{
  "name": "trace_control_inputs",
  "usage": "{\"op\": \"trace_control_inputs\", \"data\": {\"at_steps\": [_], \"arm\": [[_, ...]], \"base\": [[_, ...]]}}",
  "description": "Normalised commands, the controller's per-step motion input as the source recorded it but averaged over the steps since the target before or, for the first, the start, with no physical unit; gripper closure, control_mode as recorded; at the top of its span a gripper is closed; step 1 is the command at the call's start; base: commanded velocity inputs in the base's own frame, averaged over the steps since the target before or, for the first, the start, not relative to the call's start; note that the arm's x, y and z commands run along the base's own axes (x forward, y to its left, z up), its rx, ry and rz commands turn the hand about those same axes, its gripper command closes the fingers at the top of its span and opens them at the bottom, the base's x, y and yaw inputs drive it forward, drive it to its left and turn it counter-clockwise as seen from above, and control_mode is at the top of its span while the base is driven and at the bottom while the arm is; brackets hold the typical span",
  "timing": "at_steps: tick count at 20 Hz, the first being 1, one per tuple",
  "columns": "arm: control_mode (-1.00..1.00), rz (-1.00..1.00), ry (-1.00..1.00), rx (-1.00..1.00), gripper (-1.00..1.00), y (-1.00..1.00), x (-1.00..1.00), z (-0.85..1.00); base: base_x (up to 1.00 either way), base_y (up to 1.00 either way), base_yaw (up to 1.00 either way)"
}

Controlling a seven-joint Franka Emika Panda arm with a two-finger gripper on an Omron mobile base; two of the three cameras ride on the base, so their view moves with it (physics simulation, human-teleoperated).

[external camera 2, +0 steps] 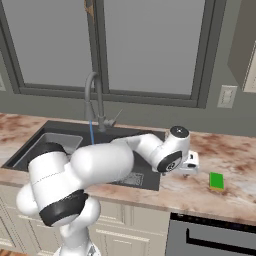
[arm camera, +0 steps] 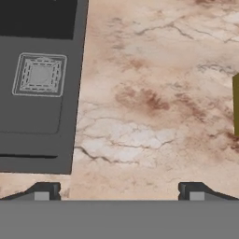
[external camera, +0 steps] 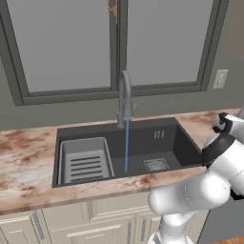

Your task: Soak the sponge with water for a few seconds and then drop it inside the sink.

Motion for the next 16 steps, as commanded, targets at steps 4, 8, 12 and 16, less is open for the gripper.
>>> {"op": "trace_control_inputs", "data": {"at_steps": [4, 8, 12, 16], "arm": [[-1.0, -0.12, 0.0, 0.0, -1.0, -0.36, 0.08, 0.0], [-1.0, -0.09, 0.0, 0.0, -1.0, -0.29, 0.02, 0.0], [-1.0, -0.09, 0.0, 0.0, -1.0, -0.23, 0.08, 0.0], [-1.0, -0.06, 0.0, 0.0, -1.0, -0.18, 0.12, 0.0]], "base": [[0.0, 0.0, 0.0], [0.0, 0.0, 0.0], [0.0, 0.0, 0.0], [0.0, 0.0, 0.0]]}}
